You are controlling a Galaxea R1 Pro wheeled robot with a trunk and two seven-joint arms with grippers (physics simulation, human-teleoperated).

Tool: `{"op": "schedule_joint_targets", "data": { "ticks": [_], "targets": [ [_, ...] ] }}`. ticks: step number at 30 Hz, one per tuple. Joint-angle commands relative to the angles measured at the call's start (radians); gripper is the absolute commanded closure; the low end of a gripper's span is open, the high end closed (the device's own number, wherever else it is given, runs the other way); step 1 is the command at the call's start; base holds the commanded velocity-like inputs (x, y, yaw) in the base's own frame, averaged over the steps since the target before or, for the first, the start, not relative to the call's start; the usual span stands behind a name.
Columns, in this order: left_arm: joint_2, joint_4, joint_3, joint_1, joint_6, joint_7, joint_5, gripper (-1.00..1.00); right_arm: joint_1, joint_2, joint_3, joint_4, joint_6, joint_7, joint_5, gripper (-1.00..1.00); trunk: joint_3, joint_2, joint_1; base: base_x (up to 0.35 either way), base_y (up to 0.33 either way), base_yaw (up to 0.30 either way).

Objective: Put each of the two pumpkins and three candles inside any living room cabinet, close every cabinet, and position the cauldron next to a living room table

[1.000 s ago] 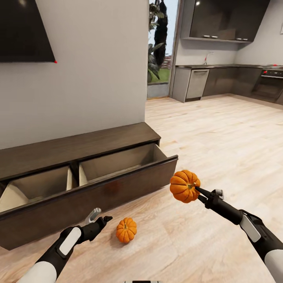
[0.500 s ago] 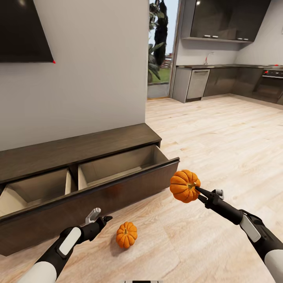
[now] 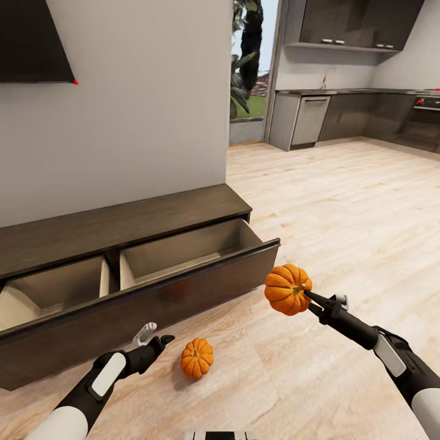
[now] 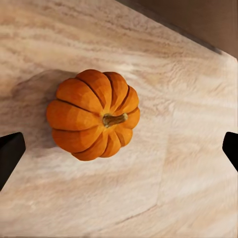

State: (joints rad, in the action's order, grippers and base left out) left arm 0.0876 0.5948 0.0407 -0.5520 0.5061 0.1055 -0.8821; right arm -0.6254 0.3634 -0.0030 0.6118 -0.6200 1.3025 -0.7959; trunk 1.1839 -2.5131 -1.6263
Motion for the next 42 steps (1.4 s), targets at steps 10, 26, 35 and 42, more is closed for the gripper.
{"op": "schedule_joint_targets", "data": {
  "ticks": [10,26,35,42],
  "targets": [
    [0.0,0.0,0.005,0.0,0.002,0.0,-0.005,-1.0,0.0,0.0,0.0,0.0,-0.011,0.001,-0.007,1.0,0.04,-0.003,-0.004,0.0,0.0,0.0],
    [-0.003,0.0,0.01,0.0,0.0,0.004,0.008,-1.0,0.0,0.0,0.001,0.001,-0.011,0.0,-0.006,1.0,0.101,-0.006,-0.011,0.0,0.0,0.0],
    [-0.003,0.002,0.013,-0.001,0.0,0.005,0.009,-1.0,0.0,0.0,0.001,0.002,-0.012,0.0,-0.006,1.0,0.128,-0.008,-0.015,0.0,0.0,0.0],
    [-0.003,0.005,0.015,0.0,0.0,0.005,0.01,-1.0,0.0,-0.001,0.001,0.002,-0.012,0.0,-0.006,1.0,0.128,-0.008,-0.015,0.052,0.0,0.0]
  ]
}}
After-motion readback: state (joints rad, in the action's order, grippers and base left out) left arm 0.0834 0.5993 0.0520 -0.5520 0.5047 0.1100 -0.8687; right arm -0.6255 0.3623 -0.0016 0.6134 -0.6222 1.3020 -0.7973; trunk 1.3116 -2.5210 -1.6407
